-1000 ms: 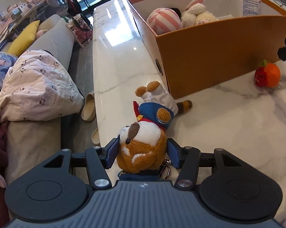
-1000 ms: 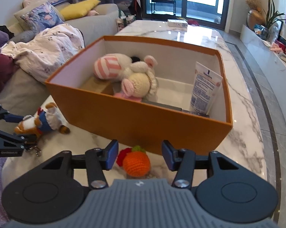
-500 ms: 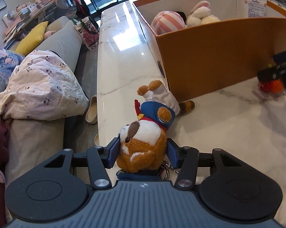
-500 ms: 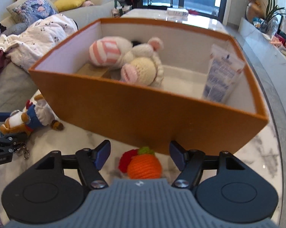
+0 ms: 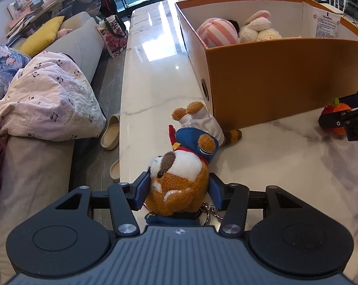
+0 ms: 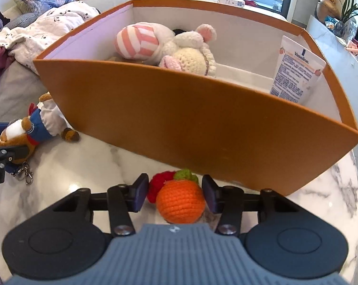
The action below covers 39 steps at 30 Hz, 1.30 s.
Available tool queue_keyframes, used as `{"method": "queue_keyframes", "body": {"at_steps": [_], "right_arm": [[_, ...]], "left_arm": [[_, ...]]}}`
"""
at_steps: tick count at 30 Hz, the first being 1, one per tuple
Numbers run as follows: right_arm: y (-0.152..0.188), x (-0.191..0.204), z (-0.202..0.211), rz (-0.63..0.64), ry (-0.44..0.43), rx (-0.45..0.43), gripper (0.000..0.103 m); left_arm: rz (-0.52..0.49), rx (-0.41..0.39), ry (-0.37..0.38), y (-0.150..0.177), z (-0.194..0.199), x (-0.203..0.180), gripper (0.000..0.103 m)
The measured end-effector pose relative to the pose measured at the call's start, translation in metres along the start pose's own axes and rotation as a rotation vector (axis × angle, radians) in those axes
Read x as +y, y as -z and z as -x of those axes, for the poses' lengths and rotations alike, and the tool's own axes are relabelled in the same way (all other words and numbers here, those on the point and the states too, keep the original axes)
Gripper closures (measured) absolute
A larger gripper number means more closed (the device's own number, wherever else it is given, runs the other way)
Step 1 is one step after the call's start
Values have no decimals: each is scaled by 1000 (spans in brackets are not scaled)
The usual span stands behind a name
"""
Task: Organize objects
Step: 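Grasp the orange knitted fruit with the right gripper while the left holds the dog plush, then lower the dog plush and orange fruit into the orange box, opening both grippers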
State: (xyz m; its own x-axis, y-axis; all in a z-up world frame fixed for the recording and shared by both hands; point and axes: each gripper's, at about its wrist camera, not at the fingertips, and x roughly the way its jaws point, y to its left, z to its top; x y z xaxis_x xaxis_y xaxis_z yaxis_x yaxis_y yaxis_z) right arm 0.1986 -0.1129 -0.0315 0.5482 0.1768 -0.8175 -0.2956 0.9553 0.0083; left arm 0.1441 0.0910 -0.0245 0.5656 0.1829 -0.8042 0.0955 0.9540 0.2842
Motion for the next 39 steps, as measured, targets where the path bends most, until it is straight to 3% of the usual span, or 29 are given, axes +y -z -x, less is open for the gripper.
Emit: {"method": "queue_keyframes", "body": {"at_steps": [8,17,20,27,29,34,39], "right_arm": [[4,2,17,10,-40,3,53],[13,1,50,3,-59,-39,53],[15,1,61,0,-64,-62,53],[11,-11,88,-48,-150,-119,53],[7,-14,100,-32,-157,-160,53],[-9,-21,128,53,-143,-246,53],[-31,-35,143,121,-119,-285,53]], "left_arm": [[-92,9,-25,7,-8,-8,42],[-37,-25,9,15,3,-2,50],[19,-40,51,20,15,1,50],[163,-87,257,21,64,14,50],[174,-125,280,17,84,15,50],[194,-212,363,-9,124,18,50],[210,-246,444,-51,132,17,50]]}}
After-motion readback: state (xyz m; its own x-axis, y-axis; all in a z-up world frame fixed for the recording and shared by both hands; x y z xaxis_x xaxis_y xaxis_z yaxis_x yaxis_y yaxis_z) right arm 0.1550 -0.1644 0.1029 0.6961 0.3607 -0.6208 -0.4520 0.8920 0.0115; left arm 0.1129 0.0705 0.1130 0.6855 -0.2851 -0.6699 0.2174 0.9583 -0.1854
